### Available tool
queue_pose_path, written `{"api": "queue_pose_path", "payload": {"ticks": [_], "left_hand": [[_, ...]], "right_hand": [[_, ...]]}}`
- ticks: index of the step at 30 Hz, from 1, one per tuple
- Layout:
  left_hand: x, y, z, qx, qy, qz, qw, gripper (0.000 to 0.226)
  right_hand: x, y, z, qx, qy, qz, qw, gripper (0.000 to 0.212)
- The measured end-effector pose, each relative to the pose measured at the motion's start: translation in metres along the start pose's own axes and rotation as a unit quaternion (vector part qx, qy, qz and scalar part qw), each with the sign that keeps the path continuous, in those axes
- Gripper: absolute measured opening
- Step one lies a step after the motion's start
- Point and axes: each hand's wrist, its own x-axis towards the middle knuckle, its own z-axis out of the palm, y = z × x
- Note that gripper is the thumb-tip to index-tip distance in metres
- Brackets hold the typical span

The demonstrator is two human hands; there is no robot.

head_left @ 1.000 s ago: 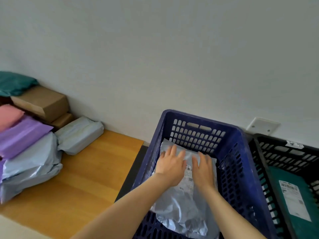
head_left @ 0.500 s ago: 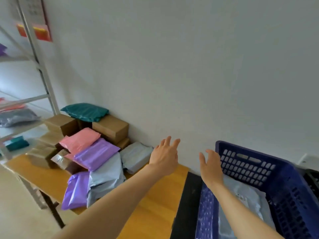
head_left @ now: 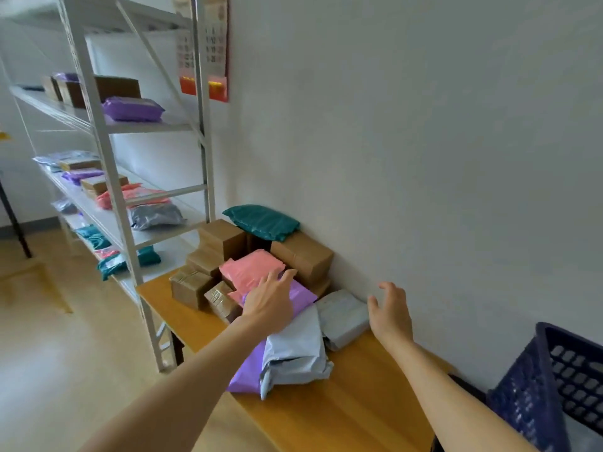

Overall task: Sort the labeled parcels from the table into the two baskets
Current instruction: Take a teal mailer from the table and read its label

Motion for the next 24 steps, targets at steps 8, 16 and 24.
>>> {"api": "queue_pose_path", "payload": {"ticks": [8, 16, 24], "left_hand": [[0.042, -0.1, 0.005, 0.048, -0.006, -0.082, 0.995, 0.069], [0.149, -0.15, 0.004, 0.093, 0.016, -0.065, 0.993, 0.061], [0.236, -0.204, 0.018, 0.091, 0.022, -0.067, 0.993, 0.061]], "right_hand": [[0.056, -0.05, 0.089, 0.02, -0.038, -0.022, 0.999, 0.034], [0.143, -0.086, 0.17, 0.05, -0.067, -0.047, 0.995, 0.032], [0.213, -0.101, 0.229, 0.029, -0.084, -0.067, 0.994, 0.036]]}}
